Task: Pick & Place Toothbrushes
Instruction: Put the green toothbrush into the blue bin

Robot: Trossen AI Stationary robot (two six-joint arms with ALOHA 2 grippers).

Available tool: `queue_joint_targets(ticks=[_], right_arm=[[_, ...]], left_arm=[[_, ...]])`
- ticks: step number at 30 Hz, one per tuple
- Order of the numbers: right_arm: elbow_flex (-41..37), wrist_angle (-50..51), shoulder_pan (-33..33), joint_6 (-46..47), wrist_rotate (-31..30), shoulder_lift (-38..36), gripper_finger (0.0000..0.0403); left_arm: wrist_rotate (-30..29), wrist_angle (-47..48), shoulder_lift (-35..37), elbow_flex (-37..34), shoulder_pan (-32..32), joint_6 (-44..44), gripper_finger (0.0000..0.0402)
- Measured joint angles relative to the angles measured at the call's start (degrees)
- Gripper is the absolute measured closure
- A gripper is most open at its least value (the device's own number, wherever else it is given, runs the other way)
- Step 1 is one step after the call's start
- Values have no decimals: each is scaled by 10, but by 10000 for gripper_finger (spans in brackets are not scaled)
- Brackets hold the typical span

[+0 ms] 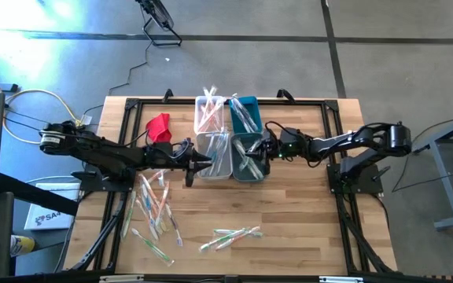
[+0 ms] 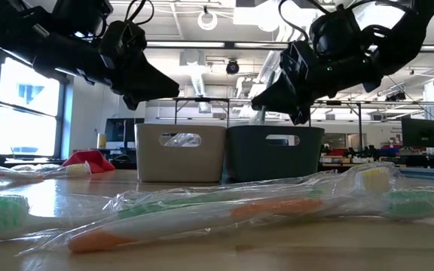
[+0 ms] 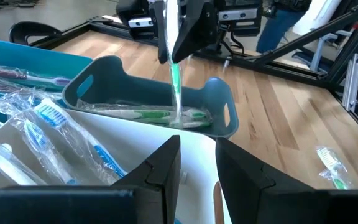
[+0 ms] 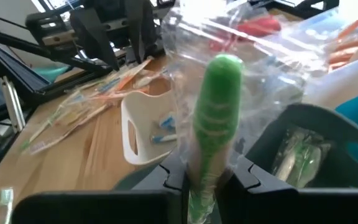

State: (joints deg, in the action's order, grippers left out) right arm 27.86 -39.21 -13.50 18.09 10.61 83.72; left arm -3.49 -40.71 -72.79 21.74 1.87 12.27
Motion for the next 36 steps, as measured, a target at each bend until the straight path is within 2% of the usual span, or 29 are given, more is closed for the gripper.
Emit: queue_joint_targets(ticks=[7, 10, 17, 22, 25, 29, 34, 36], right_arm=[[0, -3, -2, 9, 27, 7, 350], [0, 2, -2, -4, 20, 7, 338], [0, 42, -2, -28, -76, 7, 276], [0, 28, -2, -94, -168, 7, 229], [0, 13, -2, -132, -186, 7, 217], [0, -1, -2, -153, -175, 7, 216], [0, 19, -2, -165, -60, 7, 223], [0, 21, 0, -167, -48, 7, 224]], left_arm=[[0, 1, 0, 0, 0, 0, 302], [0, 1, 0, 0, 0, 0, 302], [0, 1, 0, 0, 0, 0, 302], [0, 1, 0, 0, 0, 1, 302], [0, 1, 0, 0, 0, 1, 302], [0, 1, 0, 0, 0, 1, 302], [0, 1, 0, 0, 0, 1, 302], [0, 1, 0, 0, 0, 1, 302]])
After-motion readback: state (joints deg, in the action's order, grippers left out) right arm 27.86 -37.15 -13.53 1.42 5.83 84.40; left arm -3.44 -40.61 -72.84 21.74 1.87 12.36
